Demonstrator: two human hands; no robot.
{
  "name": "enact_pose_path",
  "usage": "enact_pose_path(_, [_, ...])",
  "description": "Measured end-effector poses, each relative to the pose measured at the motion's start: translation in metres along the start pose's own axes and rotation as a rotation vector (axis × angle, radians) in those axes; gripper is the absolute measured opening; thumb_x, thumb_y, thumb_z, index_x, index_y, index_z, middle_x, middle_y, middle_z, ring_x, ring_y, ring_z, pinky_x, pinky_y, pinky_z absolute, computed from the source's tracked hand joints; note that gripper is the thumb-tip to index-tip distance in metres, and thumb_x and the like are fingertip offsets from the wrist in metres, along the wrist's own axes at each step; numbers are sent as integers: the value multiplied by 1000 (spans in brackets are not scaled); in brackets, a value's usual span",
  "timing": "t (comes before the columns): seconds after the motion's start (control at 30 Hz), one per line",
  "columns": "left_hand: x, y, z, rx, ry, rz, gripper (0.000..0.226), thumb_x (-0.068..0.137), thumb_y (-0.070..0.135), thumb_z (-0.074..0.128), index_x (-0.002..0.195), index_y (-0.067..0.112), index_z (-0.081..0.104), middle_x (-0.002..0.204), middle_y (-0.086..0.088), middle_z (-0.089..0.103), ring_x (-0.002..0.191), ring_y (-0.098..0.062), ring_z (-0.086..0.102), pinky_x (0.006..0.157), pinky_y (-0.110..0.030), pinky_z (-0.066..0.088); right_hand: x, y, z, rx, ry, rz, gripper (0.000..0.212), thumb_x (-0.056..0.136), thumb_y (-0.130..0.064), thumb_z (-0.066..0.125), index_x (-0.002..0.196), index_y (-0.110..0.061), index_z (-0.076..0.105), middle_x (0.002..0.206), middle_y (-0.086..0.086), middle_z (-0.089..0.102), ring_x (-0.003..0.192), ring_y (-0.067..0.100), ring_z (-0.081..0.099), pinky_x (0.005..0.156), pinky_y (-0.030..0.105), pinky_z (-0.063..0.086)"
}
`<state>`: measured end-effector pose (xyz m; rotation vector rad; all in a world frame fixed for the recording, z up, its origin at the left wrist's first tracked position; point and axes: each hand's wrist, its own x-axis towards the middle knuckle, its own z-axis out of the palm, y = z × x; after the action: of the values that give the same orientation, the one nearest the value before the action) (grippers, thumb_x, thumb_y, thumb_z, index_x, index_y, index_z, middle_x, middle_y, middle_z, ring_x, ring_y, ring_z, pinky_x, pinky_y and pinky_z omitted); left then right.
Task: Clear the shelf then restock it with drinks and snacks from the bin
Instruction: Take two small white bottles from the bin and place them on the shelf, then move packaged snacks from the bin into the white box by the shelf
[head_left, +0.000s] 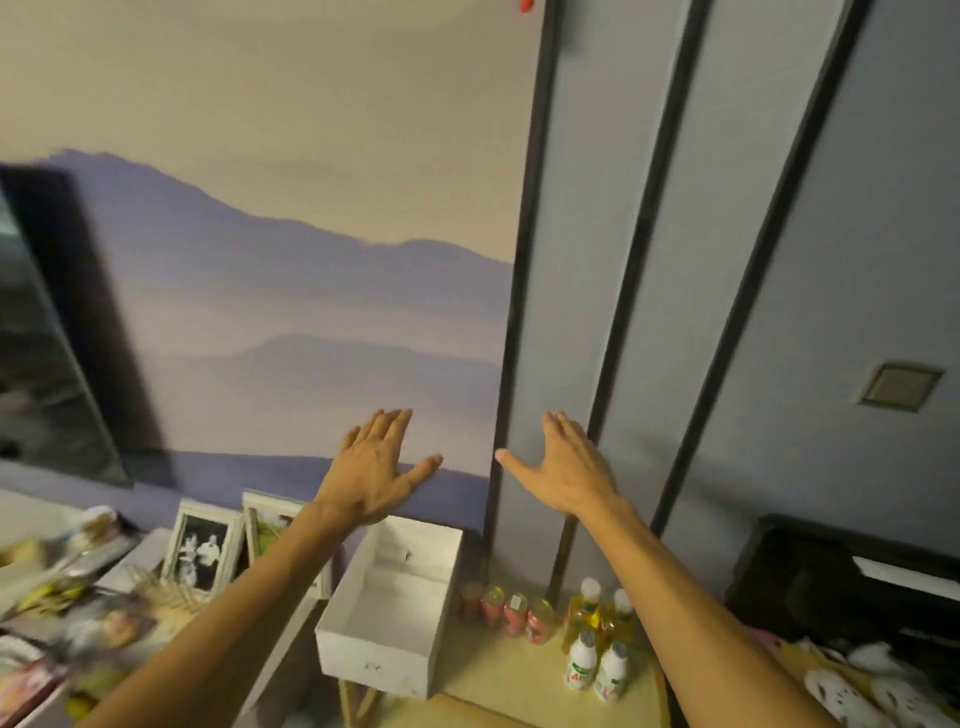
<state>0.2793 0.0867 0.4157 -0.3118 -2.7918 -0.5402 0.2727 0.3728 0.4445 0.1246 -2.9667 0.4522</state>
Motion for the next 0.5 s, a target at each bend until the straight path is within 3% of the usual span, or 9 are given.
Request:
enact_pose_path(0.17, [-80,-61,-52,74,94,-225,99,92,87,28,166,21,23,172,-5,28,157,-27,28,127,-52,26,-4,-85,23,67,-4,-196,108,91,-83,46,167,-11,20,176,8,17,160,28,21,123,46,30])
enact_pose_path(0.3, [-158,-115,-92,95,158,-440,97,91,88,33,164,25,28,169,-5,33,151,-28,38,123,-54,34,-20,-171,53,124,-107,-340,111,90,-87,42,168,-12,15,177,8,14,160,30,21,123,48,31])
enact_pose_path(0.5, [-272,-196,-157,127,238,-667,110,83,97,21,162,21,31,169,-7,33,150,-29,40,122,-53,36,-50,-318,109,151,-230,-551,111,90,-88,42,168,-15,14,175,12,19,158,34,25,123,50,34])
